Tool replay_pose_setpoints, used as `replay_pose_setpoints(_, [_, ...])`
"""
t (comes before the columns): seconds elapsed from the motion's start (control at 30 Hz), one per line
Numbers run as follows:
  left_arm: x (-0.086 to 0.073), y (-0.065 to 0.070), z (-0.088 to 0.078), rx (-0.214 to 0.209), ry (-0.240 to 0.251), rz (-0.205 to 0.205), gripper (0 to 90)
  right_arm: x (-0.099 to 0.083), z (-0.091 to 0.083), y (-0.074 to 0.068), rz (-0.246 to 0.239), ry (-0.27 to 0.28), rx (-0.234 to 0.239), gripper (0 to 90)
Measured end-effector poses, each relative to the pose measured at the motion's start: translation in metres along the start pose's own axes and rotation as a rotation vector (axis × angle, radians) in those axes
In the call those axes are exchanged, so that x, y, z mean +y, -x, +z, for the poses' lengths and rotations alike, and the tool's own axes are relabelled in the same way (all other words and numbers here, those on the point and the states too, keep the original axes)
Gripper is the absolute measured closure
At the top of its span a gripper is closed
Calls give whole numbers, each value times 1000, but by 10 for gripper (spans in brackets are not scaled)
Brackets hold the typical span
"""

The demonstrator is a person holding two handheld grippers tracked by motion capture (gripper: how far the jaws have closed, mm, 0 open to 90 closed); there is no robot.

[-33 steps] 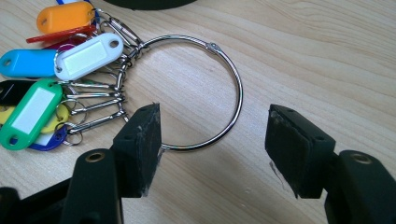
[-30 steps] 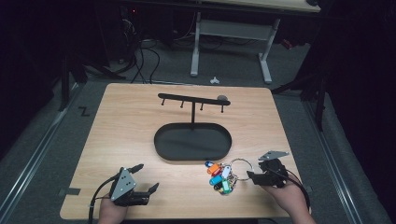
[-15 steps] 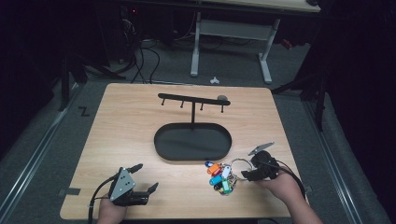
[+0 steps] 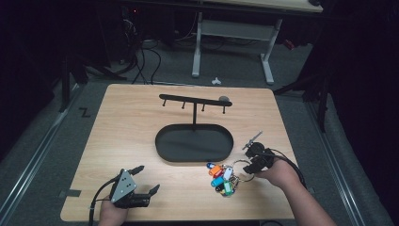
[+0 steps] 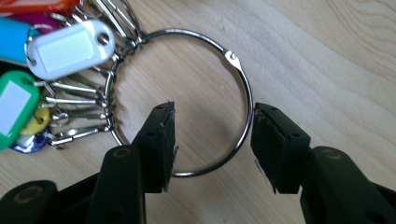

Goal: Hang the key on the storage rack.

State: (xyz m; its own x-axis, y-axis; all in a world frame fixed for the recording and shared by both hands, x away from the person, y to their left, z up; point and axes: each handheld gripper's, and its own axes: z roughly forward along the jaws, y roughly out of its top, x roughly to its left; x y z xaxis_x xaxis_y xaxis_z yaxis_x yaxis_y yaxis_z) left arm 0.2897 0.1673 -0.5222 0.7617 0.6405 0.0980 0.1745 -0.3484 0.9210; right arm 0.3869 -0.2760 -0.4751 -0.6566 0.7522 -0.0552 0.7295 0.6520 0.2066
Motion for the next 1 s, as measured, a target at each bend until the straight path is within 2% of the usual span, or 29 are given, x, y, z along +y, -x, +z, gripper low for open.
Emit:
replay_pose_setpoints(0.17, [0,1,0,-2,-4,5,150,15,6,7,-8,-38,17,521])
replay_pose_setpoints(0.3, [0,1,2,-3,-6,9,150,25,8,10,-43,-78,-21,542])
replay_pose_setpoints(0.37, [-1,0,3,-1,-10,7,150,29,9,12,-35,-86,-14,556])
replay_pose_setpoints(0.53, [-1,1,1,0,-6,14,150,34,13,16,-51,-124,-11,585])
replay_pose_setpoints(0.57, [-1,0,-1,-1,0,10,150,35,14,18,-20,-139,-13,604])
replay_pose_setpoints(0.63, [-1,-1,-1,4,4,6,150,36,15,20,3,-148,-2,623])
replay_pose_setpoints(0.73, [0,-1,-1,4,11,-2,150,37,17,24,-5,-156,18,661])
replay_pose_setpoints(0.87, [0,-1,0,0,9,5,150,38,19,23,-22,-174,19,685])
replay_pose_setpoints(0.9, [0,-1,0,1,11,2,150,40,21,23,-54,-178,20,691])
replay_pose_setpoints(1.0, [0,-1,0,1,12,3,150,42,22,20,-59,-189,16,714])
